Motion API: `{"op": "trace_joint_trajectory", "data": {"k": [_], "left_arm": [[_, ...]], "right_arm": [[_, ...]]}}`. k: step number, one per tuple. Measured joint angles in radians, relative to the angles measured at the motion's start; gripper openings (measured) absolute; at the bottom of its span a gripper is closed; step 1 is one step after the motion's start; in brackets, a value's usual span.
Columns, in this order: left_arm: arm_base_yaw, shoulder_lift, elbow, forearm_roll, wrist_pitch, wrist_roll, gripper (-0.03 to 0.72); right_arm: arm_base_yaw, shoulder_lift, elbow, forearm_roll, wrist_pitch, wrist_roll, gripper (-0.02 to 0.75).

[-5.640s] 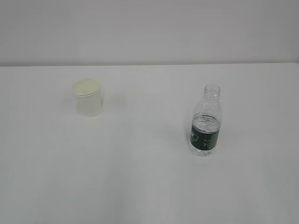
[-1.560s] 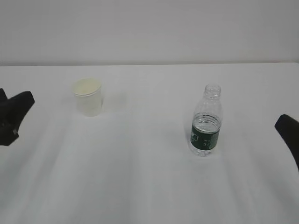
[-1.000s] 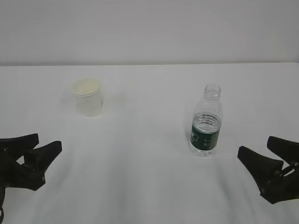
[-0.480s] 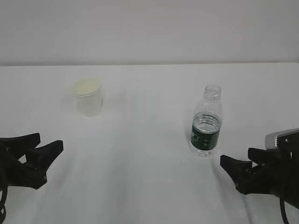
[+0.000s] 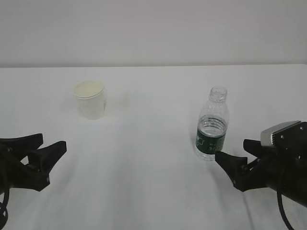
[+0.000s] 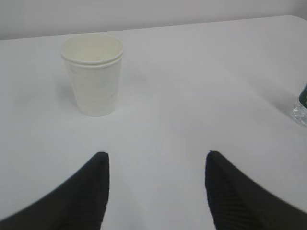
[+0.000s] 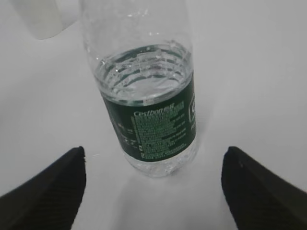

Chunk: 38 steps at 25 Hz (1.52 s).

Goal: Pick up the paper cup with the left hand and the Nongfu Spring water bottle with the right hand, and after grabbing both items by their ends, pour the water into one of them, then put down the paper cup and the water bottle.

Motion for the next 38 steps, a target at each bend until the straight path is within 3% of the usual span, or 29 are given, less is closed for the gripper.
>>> {"op": "trace_joint_trajectory", "data": {"k": [17, 38], "left_arm": [[0.0, 0.007, -0.05, 0.002, -0.001, 0.0, 0.45], [0.0, 0.208, -0.162, 0.024, -0.002, 0.0, 0.45]], "right_arm": [[0.0, 0.122, -0.154, -0.047, -0.002, 0.064, 0.671], [0.0, 0.205, -0.284, -0.113, -0.002, 0.09, 0.663]]}}
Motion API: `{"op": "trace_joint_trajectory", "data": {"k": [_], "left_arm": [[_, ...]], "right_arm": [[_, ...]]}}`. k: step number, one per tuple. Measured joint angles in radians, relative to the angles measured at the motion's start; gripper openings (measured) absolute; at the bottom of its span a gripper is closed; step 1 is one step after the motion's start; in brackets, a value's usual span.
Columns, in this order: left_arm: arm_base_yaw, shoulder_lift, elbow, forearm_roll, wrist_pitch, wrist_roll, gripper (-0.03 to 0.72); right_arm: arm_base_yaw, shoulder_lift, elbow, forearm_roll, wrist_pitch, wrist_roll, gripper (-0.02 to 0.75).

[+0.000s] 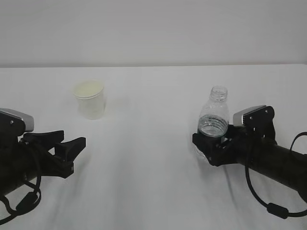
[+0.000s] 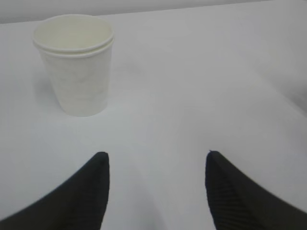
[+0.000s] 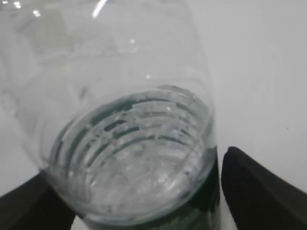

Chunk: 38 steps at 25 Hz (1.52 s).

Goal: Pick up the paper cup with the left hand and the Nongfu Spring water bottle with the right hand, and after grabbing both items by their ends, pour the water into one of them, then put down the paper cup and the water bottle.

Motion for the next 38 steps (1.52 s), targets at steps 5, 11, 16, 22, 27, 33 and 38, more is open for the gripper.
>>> {"op": "trace_joint_trajectory", "data": {"k": [5, 11, 16, 22, 27, 33, 38], "left_arm": [[0.0, 0.002, -0.002, 0.0, 0.0, 0.0, 0.45], [0.0, 0.002, -0.002, 0.001, 0.0, 0.0, 0.447], [0.0, 0.002, -0.002, 0.001, 0.0, 0.0, 0.443], [0.0, 0.002, -0.002, 0.002, 0.0, 0.0, 0.442], [0.0, 0.002, -0.002, 0.01, 0.0, 0.0, 0.442], [0.0, 0.002, -0.002, 0.014, 0.0, 0.0, 0.442], [0.0, 0.002, -0.002, 0.016, 0.0, 0.0, 0.442]], "right_arm": [[0.0, 0.002, -0.011, -0.002, 0.0, 0.0, 0.658], [0.0, 0.002, -0.015, -0.002, 0.0, 0.0, 0.63], [0.0, 0.002, -0.015, -0.008, 0.0, 0.0, 0.543], [0.0, 0.002, -0.017, -0.033, 0.0, 0.0, 0.48], [0.0, 0.002, -0.017, -0.037, 0.0, 0.0, 0.479], [0.0, 0.0, -0.014, -0.034, 0.003, -0.001, 0.478], [0.0, -0.045, 0.022, -0.003, 0.026, -0.064, 0.474]]}}
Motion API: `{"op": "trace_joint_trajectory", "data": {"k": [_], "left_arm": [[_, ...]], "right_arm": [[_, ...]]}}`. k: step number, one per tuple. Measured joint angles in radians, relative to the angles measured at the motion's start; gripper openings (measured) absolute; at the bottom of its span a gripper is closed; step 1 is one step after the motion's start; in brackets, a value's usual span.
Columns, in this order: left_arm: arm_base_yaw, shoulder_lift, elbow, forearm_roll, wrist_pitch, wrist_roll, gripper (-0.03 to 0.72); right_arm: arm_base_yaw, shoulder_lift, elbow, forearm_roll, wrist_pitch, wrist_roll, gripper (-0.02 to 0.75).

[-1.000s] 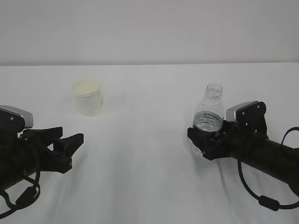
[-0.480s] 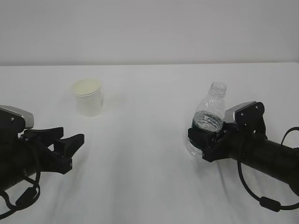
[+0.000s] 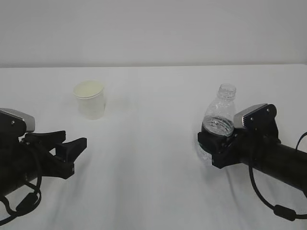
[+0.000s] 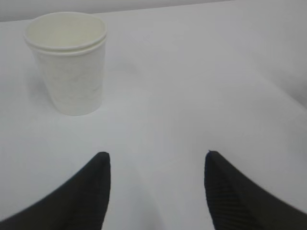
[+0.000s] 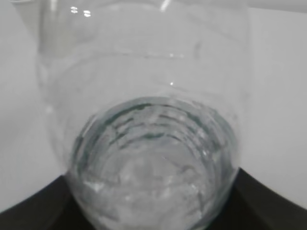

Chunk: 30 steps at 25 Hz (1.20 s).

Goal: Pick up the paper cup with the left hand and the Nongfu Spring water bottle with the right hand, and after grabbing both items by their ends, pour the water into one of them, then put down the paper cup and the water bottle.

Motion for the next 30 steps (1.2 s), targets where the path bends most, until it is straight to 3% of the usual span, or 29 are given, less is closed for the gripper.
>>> {"op": "trace_joint_trajectory", "data": {"k": [10, 15, 23, 30], "left_arm": [[0.0, 0.0, 0.0, -0.007, 0.0, 0.0, 0.442], [0.0, 0.0, 0.0, -0.113, 0.0, 0.0, 0.451], [0.0, 0.0, -0.06, -0.146, 0.0, 0.0, 0.657], [0.0, 0.046, -0.149, -0.165, -0.002, 0.0, 0.689]], "right_arm": [[0.0, -0.035, 0.038, 0.016, 0.0, -0.032, 0.453], [0.0, -0.106, 0.102, 0.048, 0.0, -0.059, 0.451], [0.0, -0.208, 0.152, 0.053, 0.002, -0.066, 0.45], [0.0, -0.217, 0.154, 0.053, 0.002, -0.066, 0.45]]}}
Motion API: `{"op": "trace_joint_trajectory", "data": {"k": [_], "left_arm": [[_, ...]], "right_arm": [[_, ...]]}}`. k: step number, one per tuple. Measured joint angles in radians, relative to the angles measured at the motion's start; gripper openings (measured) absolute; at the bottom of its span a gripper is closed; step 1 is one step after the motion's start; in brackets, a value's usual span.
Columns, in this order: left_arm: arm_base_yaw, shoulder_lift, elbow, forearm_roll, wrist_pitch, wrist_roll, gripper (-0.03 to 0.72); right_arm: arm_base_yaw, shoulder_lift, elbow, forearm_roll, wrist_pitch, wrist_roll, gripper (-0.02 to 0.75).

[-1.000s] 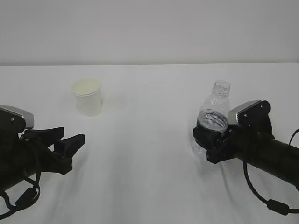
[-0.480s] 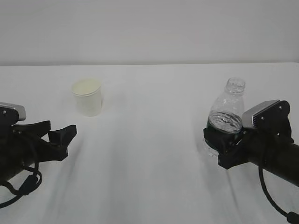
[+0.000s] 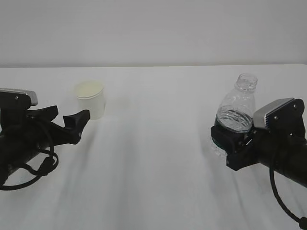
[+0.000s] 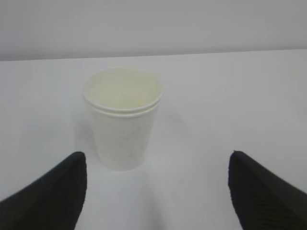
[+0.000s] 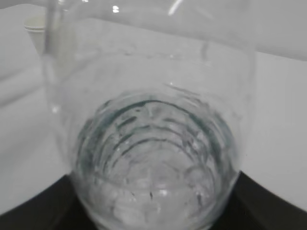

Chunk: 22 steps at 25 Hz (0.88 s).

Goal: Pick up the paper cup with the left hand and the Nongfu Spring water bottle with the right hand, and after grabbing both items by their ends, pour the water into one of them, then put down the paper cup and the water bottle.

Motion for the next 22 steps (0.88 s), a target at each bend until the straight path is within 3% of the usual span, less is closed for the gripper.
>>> {"op": "trace_joint_trajectory", "data": {"k": [22], "left_arm": [[0.0, 0.343, -0.314, -0.056, 0.0, 0.008, 0.689]], "right_arm": [[0.0, 0.0, 0.002, 0.0, 0.0, 0.0, 0.449]]}}
